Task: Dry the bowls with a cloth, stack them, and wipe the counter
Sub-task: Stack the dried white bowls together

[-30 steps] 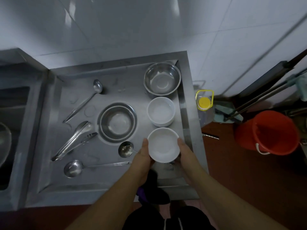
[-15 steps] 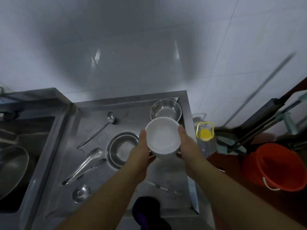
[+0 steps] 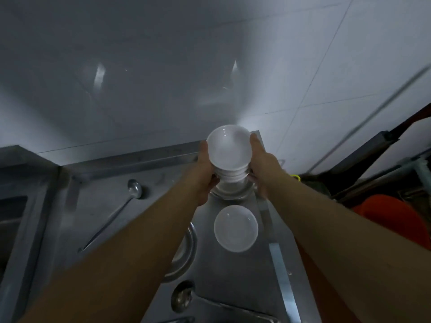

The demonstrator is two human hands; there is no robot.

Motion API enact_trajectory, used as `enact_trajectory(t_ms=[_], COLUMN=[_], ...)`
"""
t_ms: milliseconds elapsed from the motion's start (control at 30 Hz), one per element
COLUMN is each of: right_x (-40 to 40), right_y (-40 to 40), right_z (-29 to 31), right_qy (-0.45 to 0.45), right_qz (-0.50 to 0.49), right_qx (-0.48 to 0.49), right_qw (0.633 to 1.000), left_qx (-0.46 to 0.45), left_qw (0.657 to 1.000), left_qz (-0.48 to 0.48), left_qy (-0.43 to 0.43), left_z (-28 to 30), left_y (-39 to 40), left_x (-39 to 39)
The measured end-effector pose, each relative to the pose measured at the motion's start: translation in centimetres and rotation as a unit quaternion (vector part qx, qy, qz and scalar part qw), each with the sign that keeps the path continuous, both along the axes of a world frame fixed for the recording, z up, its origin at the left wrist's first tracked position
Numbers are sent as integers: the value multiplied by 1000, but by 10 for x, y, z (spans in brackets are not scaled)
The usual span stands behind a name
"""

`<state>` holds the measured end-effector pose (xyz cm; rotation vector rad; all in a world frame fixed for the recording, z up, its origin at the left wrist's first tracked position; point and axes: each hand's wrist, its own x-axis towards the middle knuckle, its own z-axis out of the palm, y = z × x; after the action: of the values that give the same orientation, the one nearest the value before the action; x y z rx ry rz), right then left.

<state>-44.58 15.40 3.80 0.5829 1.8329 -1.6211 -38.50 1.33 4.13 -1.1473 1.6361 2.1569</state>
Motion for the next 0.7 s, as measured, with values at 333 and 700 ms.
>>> enact_trajectory(t_ms=[333, 700], right_x=[-32, -32], right_y=[-27, -28], right_z=[-89, -121], right_qy=[-35, -64], right_qz=[-85, -103], right_qx=[-12, -35], right_qw=[996, 992], left_qx=[42, 27], left_qw=[996, 993], left_qz=[39, 56], left_qy=[-66, -103], left_z=[-82, -100], left_y=[-15, -14], left_x=[-42, -48])
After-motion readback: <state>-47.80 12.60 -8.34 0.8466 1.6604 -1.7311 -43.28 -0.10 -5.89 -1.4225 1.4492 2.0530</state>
